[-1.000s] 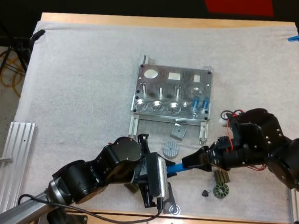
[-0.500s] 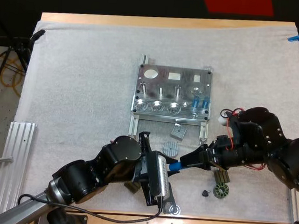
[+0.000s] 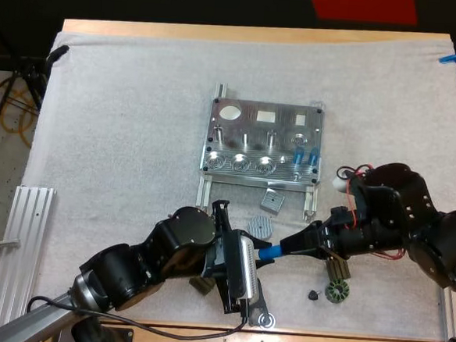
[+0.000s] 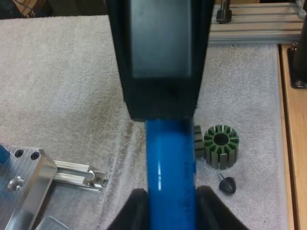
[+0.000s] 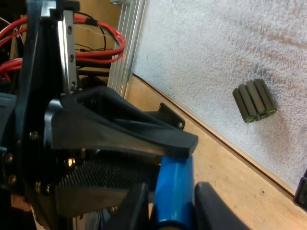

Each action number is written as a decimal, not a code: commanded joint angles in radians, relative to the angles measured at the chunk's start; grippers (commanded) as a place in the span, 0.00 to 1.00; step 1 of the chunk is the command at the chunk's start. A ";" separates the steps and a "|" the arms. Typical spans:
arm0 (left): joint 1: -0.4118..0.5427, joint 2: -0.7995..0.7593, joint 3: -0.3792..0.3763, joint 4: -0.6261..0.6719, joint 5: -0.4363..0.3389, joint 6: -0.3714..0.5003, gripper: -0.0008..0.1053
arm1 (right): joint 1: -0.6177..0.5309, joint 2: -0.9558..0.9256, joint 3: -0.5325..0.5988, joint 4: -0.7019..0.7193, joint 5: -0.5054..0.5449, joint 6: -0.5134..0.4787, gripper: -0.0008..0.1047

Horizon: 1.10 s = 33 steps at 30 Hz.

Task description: Load cells from right to left

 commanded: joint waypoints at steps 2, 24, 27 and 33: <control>-0.003 -0.006 -0.004 -0.014 0.009 -0.011 0.01 | -0.004 0.000 -0.002 -0.009 -0.016 -0.014 0.02; -0.003 -0.006 -0.004 0.031 0.026 -0.135 0.60 | -0.004 0.000 -0.002 -0.007 0.025 -0.141 0.01; -0.003 -0.006 -0.010 0.082 0.024 -0.167 0.60 | -0.004 0.000 -0.002 0.001 0.048 -0.174 0.01; -0.003 -0.019 -0.049 0.136 0.006 -0.213 0.60 | -0.004 0.000 -0.002 0.083 0.161 -0.261 0.01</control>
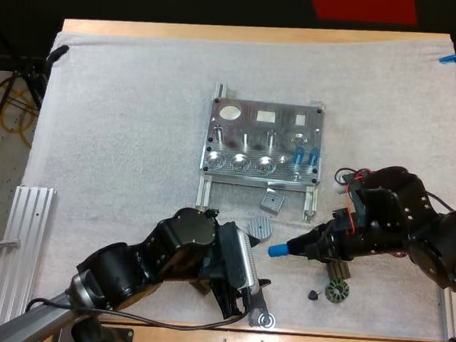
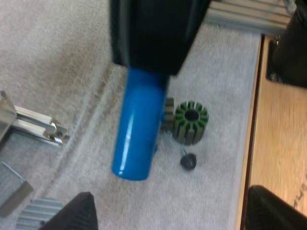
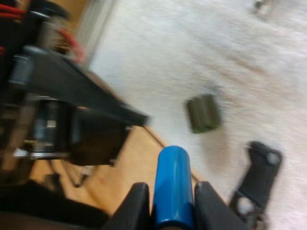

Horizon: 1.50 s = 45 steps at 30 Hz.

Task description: Load cells from right to left

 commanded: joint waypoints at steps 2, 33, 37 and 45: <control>-0.003 -0.022 -0.019 0.001 -0.026 -0.016 0.60 | -0.004 0.000 -0.002 0.031 0.044 -0.051 0.01; -0.003 -0.262 -0.045 0.210 -0.515 -0.390 0.60 | -0.004 0.086 -0.191 0.251 0.370 -0.278 0.01; -0.003 -0.262 -0.045 0.220 -0.540 -0.464 0.60 | -0.004 0.155 -0.268 0.283 0.402 -0.325 0.01; -0.003 -0.262 -0.045 0.270 -0.606 -0.529 0.56 | -0.004 0.264 -0.402 0.315 0.453 -0.390 0.01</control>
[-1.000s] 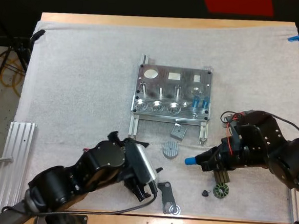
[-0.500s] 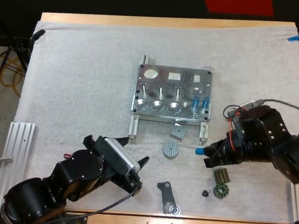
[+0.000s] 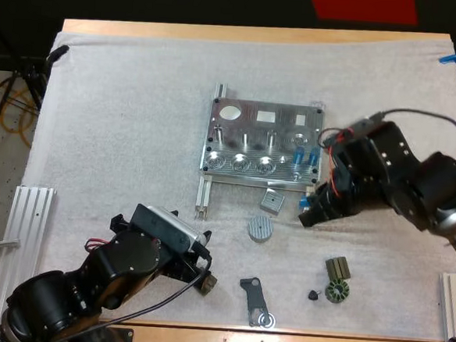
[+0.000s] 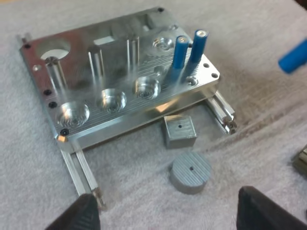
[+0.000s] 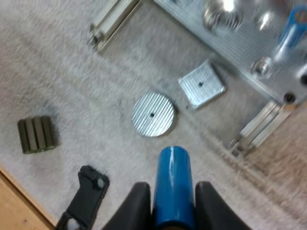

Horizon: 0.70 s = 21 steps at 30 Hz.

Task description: Load cells from right to left

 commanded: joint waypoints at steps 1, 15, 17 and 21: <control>-0.003 -0.006 -0.008 0.018 -0.030 -0.014 0.56 | -0.004 0.028 -0.049 0.034 0.015 -0.035 0.01; -0.003 -0.006 -0.008 0.018 -0.030 0.009 0.56 | -0.004 0.262 -0.297 0.085 0.132 -0.139 0.01; -0.003 -0.006 -0.008 0.018 -0.030 0.015 0.56 | -0.004 0.286 -0.322 0.085 0.134 -0.144 0.01; -0.003 -0.006 -0.008 0.018 -0.030 0.021 0.56 | -0.004 0.350 -0.379 0.094 0.164 -0.154 0.01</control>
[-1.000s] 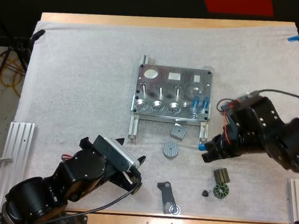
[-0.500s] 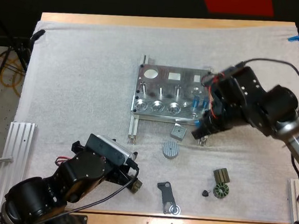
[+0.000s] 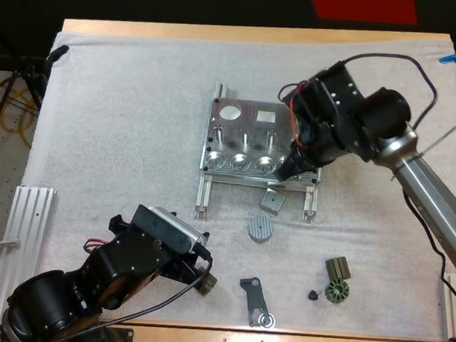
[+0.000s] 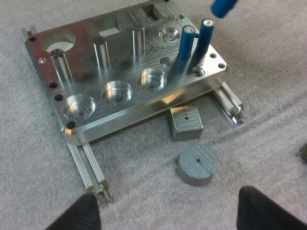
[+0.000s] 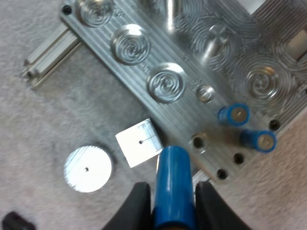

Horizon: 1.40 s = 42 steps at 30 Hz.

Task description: Load cells from right to left

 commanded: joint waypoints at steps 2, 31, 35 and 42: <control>-0.003 -0.006 -0.008 0.001 -0.024 0.006 0.56 | -0.004 0.031 -0.035 0.020 0.030 -0.024 0.01; -0.003 -0.006 -0.008 0.001 -0.020 0.042 0.56 | -0.004 0.286 -0.117 -0.057 0.079 -0.091 0.01; -0.003 -0.006 -0.008 0.001 -0.020 0.042 0.56 | -0.004 0.309 -0.117 -0.066 0.105 -0.101 0.01; -0.003 -0.006 -0.008 0.001 -0.020 0.042 0.56 | -0.004 0.343 -0.117 -0.071 0.129 -0.116 0.01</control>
